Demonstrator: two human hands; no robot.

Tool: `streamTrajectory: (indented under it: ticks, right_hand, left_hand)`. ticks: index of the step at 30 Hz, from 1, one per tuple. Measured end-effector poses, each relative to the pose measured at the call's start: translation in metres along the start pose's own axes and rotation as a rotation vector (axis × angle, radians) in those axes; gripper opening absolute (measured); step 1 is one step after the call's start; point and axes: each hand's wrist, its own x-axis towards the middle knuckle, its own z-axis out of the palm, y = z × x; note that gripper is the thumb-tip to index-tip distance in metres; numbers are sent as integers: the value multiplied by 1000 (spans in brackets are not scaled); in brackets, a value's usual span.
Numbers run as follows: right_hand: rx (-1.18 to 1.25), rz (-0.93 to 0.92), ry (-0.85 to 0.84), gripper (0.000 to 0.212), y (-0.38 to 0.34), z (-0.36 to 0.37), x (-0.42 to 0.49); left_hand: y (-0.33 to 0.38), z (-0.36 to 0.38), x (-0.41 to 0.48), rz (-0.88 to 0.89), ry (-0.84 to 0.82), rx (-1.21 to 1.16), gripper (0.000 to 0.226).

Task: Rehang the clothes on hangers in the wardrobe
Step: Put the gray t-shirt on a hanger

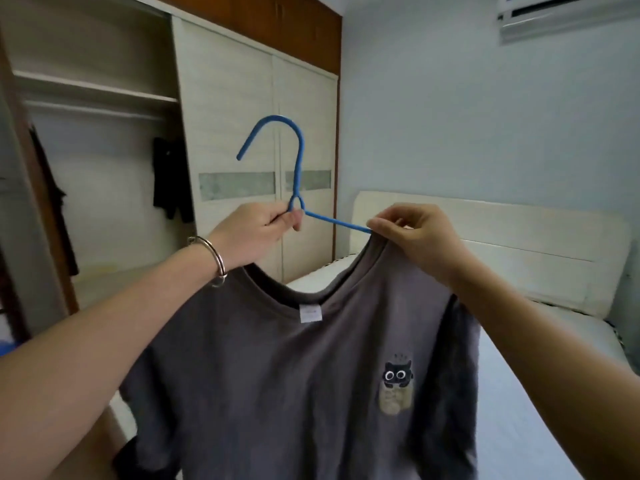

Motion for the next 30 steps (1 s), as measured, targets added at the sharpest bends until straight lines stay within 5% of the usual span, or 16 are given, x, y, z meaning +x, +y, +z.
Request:
streamTrajectory:
  ticks: [6, 10, 14, 16, 21, 30]
  right_hand:
    - [67, -219, 76, 12, -30, 50, 9]
    - [142, -237, -115, 5, -56, 92, 26]
    - [-102, -234, -281, 32, -92, 136, 59]
    - [-241, -297, -307, 29, -112, 165, 72]
    - [-150, -357, -341, 24, -143, 247, 96]
    - [-42, -373, -566, 26, -149, 408, 119]
  left_hand:
    - [-30, -49, -27, -132, 152, 201, 35]
    - [-55, -84, -42, -155, 202, 123, 31]
    - [-85, -125, -53, -130, 305, 212, 31]
    - [-105, -149, -59, -116, 347, 234, 31]
    - [-170, -212, -90, -131, 306, 248, 21]
    - [-320, -284, -202, -581, 202, 272, 25]
